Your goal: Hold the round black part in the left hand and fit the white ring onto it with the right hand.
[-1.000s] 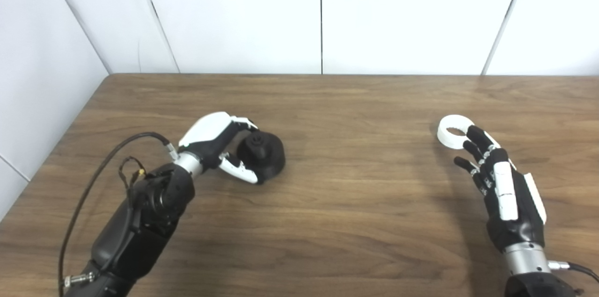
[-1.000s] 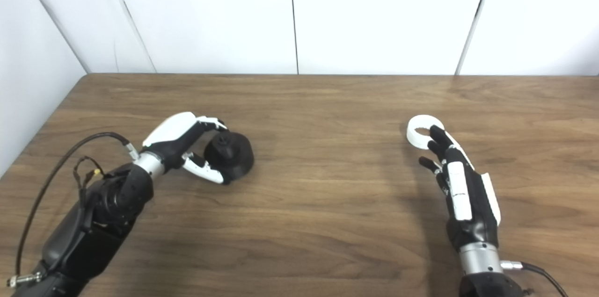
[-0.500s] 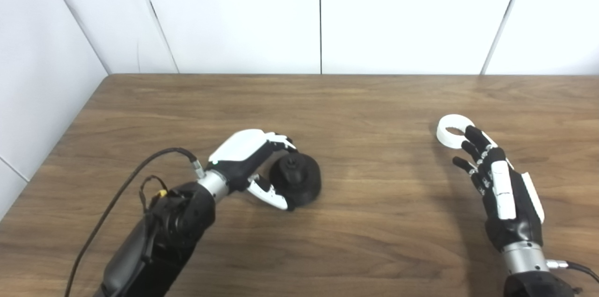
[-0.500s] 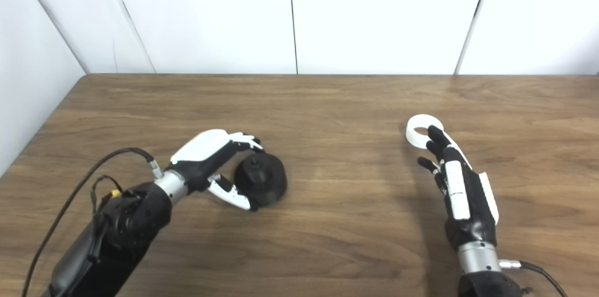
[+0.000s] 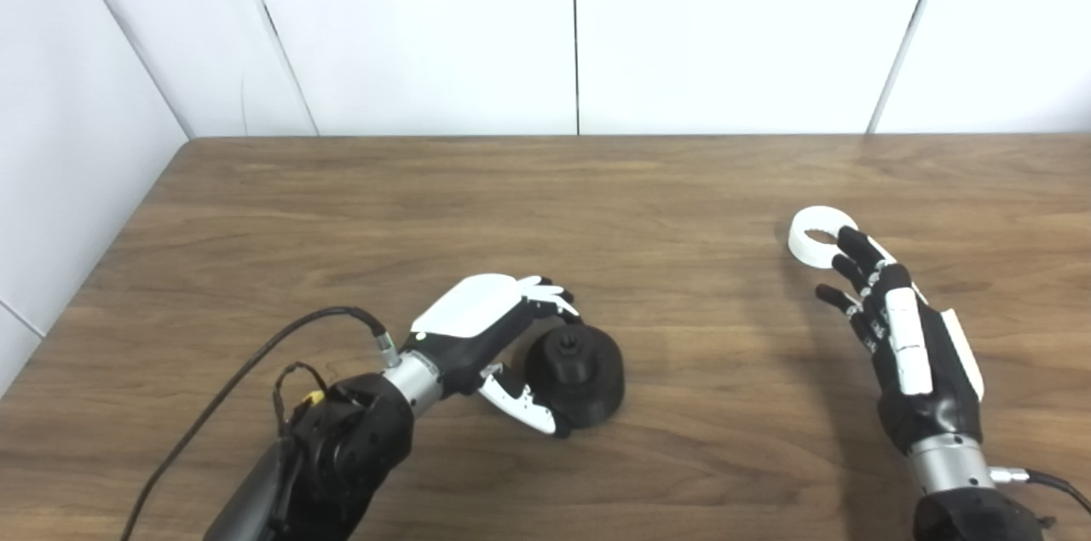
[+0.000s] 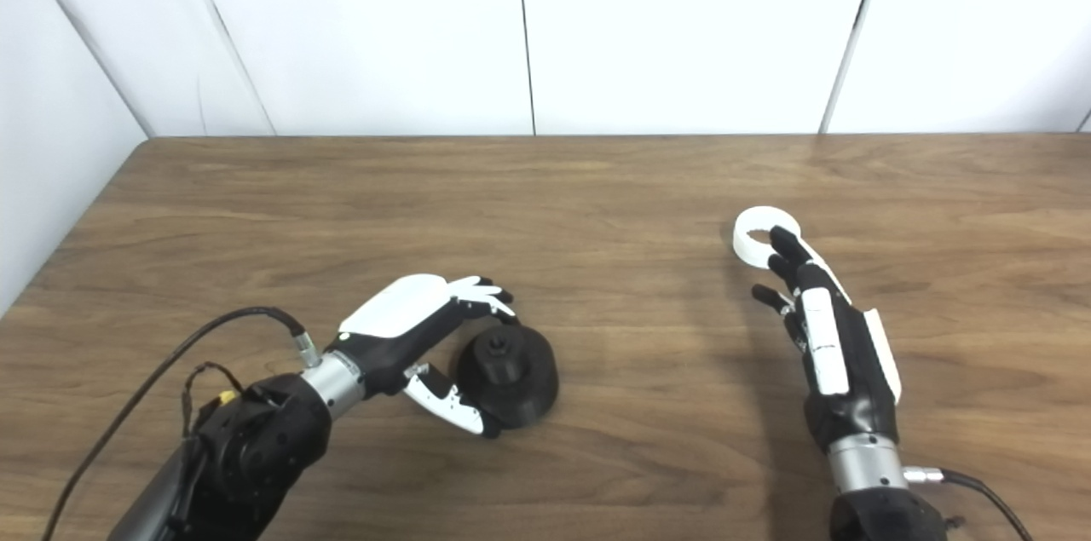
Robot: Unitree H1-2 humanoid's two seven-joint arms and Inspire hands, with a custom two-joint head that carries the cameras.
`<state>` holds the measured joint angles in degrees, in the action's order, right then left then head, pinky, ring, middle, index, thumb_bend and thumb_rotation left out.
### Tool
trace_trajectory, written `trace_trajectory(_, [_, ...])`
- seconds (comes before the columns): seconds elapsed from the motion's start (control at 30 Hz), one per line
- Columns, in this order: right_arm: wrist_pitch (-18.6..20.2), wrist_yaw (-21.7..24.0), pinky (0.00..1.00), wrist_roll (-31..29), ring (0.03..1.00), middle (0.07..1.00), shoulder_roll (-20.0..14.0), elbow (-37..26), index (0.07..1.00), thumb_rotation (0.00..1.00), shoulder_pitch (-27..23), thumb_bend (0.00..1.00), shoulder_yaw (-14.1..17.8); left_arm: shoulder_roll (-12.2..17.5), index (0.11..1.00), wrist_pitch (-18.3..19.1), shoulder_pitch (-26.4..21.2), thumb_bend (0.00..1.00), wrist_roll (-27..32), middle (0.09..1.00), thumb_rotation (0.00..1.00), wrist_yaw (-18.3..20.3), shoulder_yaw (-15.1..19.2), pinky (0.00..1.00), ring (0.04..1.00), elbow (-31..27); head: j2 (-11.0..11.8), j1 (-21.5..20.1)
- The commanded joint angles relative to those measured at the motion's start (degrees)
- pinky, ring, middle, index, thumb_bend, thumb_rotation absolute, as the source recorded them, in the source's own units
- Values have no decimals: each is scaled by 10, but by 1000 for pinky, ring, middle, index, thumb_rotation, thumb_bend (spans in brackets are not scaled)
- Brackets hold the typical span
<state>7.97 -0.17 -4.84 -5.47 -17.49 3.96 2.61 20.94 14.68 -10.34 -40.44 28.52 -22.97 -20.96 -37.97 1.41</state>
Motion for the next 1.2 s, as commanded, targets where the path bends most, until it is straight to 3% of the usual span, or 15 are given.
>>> trace_trajectory(0.0, [-7, 0, 816, 1, 928, 922, 12, -26, 872, 949, 13, 571, -3, -3, 706, -13, -5, 881, -8, 903, 290, -1, -2, 873, 960, -33, -1, 0])
trace_trajectory(0.4, [3, -1, 825, -1, 928, 924, 9, -39, 877, 963, 10, 554, 1, -26, 710, -17, 21, 902, -14, 907, 268, 21, -22, 881, 965, -71, -5, -10])
trace_trajectory(0.8, [20, 0, 847, -4, 928, 931, 6, -55, 880, 951, 10, 593, 5, -30, 713, -45, 36, 897, -37, 911, 211, 20, -33, 889, 971, -51, -9, -14])
trace_trajectory(1.17, [16, 8, 844, -7, 936, 939, -1, -59, 884, 963, 10, 596, 6, -31, 716, -58, 40, 891, -42, 910, 241, 22, -31, 888, 972, -38, -9, -15])
